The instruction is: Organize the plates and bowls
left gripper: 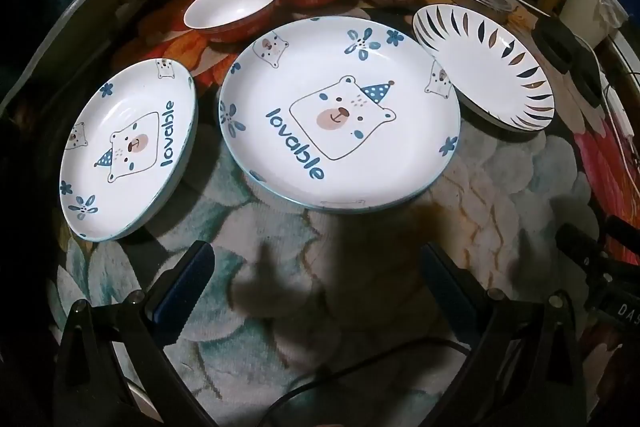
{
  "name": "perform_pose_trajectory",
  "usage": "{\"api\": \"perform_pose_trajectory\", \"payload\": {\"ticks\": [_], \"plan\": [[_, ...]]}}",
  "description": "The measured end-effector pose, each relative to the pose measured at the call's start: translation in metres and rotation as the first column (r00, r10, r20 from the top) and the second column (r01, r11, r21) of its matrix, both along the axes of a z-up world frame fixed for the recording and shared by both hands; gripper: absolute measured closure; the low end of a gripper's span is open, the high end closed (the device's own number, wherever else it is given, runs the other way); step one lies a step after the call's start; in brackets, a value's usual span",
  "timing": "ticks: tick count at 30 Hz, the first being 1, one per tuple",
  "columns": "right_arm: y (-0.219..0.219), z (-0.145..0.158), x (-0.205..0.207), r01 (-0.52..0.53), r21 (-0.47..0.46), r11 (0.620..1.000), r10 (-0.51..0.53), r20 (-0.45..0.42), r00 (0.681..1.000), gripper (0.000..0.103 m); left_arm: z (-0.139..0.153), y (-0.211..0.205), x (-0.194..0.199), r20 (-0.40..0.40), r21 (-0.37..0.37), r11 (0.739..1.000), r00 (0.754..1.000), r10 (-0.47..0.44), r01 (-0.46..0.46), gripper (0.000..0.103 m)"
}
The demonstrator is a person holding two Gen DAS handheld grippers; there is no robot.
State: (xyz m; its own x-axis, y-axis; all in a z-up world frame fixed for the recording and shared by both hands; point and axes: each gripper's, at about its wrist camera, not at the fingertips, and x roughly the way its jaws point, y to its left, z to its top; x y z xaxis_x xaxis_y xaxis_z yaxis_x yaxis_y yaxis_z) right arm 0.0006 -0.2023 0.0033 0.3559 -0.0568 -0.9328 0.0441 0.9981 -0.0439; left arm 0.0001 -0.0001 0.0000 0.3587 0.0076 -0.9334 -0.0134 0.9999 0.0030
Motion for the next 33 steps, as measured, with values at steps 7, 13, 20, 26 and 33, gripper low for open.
{"api": "perform_pose_trajectory", "payload": {"ticks": [7,13,20,26,33], "plan": [[0.000,0.000,0.000,0.000,0.001,1.000,0.000,-0.003,1.000,0.000,0.000,0.001,0.000,0.000,-0.001,1.000,1.000,0.009,-0.009,0.001],[0.002,-0.001,0.000,0.000,0.001,1.000,0.000,-0.002,1.000,0.000,0.001,0.004,-0.001,0.001,-0.006,1.000,1.000,0.019,-0.019,0.001],[0.006,-0.002,0.000,-0.005,0.003,1.000,0.005,-0.005,1.000,0.000,0.003,0.015,0.000,0.000,0.001,1.000,1.000,0.023,-0.023,0.001],[0.008,-0.002,0.001,-0.005,0.001,1.000,0.005,-0.005,1.000,0.000,0.004,0.018,0.000,0.000,0.000,1.000,1.000,0.024,-0.024,0.001],[0.008,-0.003,0.001,-0.004,0.000,1.000,0.004,-0.006,1.000,0.000,0.003,0.020,0.000,0.001,0.000,1.000,1.000,0.024,-0.024,0.001]]}}
